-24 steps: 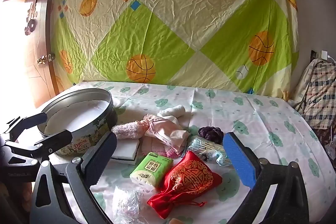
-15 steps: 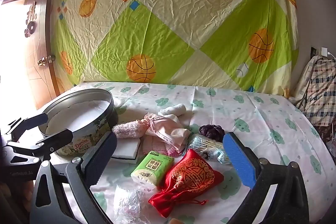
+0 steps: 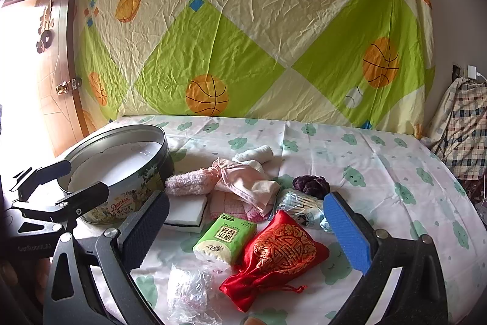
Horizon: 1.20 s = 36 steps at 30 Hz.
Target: Organize soft objects
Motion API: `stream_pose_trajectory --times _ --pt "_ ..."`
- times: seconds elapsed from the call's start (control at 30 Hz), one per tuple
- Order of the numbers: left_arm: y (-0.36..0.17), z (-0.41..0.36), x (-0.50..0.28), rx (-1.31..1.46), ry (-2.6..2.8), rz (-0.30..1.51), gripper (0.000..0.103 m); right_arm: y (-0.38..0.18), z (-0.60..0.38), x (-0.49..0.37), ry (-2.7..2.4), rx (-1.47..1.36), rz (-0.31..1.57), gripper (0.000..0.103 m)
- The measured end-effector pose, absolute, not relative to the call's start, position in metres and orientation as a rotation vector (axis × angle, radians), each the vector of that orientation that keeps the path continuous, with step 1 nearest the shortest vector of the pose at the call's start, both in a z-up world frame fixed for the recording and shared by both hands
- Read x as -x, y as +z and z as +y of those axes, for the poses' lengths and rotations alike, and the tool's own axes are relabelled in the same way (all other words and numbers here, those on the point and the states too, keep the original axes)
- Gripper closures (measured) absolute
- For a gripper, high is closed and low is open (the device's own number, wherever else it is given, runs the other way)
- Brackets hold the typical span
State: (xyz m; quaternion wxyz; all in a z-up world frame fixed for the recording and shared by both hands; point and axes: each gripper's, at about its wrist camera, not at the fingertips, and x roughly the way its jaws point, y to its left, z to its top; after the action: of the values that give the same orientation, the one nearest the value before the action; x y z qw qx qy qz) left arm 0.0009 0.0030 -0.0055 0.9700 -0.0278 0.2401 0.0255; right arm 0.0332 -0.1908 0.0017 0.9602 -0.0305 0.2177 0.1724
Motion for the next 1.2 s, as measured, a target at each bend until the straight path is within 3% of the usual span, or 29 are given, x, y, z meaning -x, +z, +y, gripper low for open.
stream_pose_trajectory --times 1.2 --pt "-0.0059 0.0034 -0.0010 0.053 0.051 0.490 0.000 -0.0067 -0.1866 -0.0312 0.358 0.058 0.455 0.001"
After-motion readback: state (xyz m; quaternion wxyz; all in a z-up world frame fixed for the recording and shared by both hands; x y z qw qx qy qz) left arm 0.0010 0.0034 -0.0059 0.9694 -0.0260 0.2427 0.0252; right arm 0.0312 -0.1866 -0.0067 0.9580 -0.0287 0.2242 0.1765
